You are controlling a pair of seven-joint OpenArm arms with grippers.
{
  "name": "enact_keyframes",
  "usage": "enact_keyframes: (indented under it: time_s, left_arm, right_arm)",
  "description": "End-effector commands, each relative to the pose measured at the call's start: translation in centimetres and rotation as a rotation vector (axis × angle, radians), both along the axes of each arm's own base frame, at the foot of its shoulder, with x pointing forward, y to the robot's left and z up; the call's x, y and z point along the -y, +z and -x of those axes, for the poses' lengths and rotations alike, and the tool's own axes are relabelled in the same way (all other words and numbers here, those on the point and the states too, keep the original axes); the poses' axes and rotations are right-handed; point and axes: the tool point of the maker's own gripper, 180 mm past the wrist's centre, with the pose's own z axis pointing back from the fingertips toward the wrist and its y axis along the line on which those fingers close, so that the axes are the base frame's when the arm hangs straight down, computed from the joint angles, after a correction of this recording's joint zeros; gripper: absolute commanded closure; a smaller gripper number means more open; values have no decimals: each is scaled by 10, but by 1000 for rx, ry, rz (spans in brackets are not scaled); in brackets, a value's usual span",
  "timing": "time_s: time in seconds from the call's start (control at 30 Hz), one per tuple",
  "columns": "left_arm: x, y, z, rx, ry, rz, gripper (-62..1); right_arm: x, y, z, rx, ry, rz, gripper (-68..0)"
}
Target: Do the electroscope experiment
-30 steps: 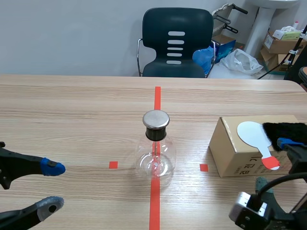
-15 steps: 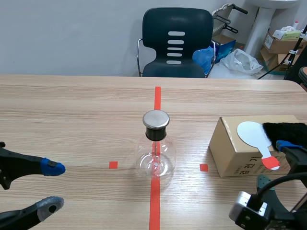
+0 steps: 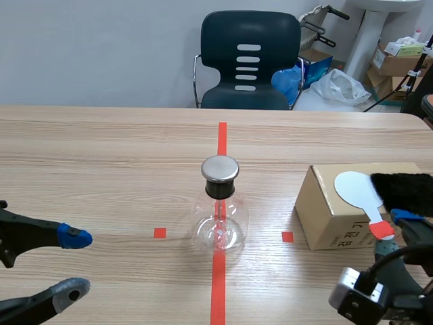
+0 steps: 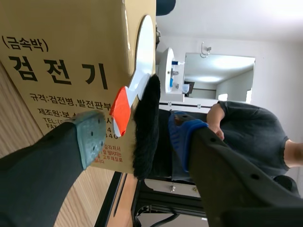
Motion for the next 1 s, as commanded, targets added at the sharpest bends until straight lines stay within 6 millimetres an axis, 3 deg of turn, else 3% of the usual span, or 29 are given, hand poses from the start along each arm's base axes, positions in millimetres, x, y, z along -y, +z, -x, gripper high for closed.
enact_keyframes:
  time_s: [0.0,0.4,0.7,0.97]
  left_arm:
    - [4,8,-1,12,-2,35,-328]
    - [4,8,-1,12,-1,35,-328]
    - [4,8,-1,12,-1,35,-328]
    - [4,8,-1,12,-1,35,-328]
  right_arm:
    - [5,11,-9,41,5,16,-264]
    - [1,7,-13,13,28,24,-255]
    - [0,6,-13,12,35,33,-7]
    - [-1,6,-13,12,38,36,-10]
